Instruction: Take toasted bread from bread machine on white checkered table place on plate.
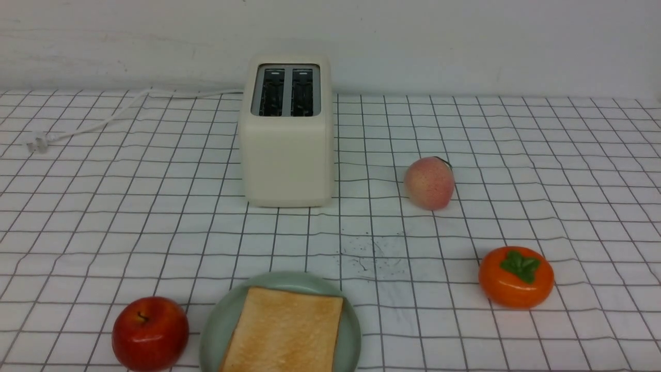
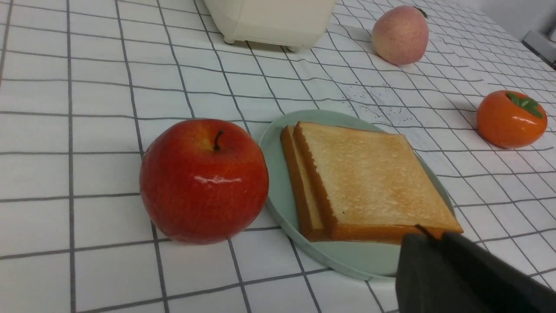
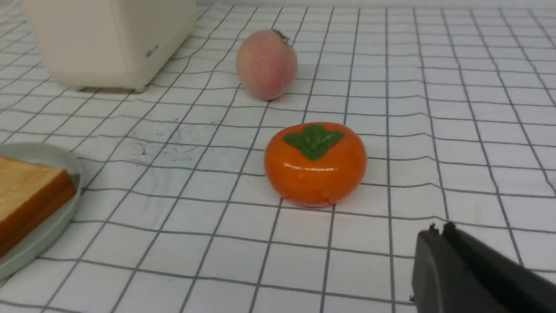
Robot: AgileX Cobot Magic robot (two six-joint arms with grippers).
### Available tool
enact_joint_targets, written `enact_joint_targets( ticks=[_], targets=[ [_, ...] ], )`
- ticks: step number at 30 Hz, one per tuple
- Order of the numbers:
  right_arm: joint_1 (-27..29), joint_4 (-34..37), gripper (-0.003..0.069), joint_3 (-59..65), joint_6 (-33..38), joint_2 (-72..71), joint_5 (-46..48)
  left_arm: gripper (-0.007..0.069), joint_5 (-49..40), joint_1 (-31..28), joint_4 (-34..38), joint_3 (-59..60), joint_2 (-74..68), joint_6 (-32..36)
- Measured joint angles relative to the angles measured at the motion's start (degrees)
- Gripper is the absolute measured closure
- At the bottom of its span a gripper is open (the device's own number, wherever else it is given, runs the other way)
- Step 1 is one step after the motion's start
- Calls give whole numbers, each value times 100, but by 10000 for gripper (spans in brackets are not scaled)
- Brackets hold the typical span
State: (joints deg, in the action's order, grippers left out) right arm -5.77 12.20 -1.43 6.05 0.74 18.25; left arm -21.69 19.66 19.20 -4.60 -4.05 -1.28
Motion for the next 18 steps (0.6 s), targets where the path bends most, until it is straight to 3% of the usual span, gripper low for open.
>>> enact_joint_targets(
  ticks=[8,18],
  targets=[
    [169,-150,673,239,-663,-131,479,583,-40,0,3,4,0,0],
    [169,-153,672,234,-726,-131,478,566,-107,0,3,4,0,0]
  ],
)
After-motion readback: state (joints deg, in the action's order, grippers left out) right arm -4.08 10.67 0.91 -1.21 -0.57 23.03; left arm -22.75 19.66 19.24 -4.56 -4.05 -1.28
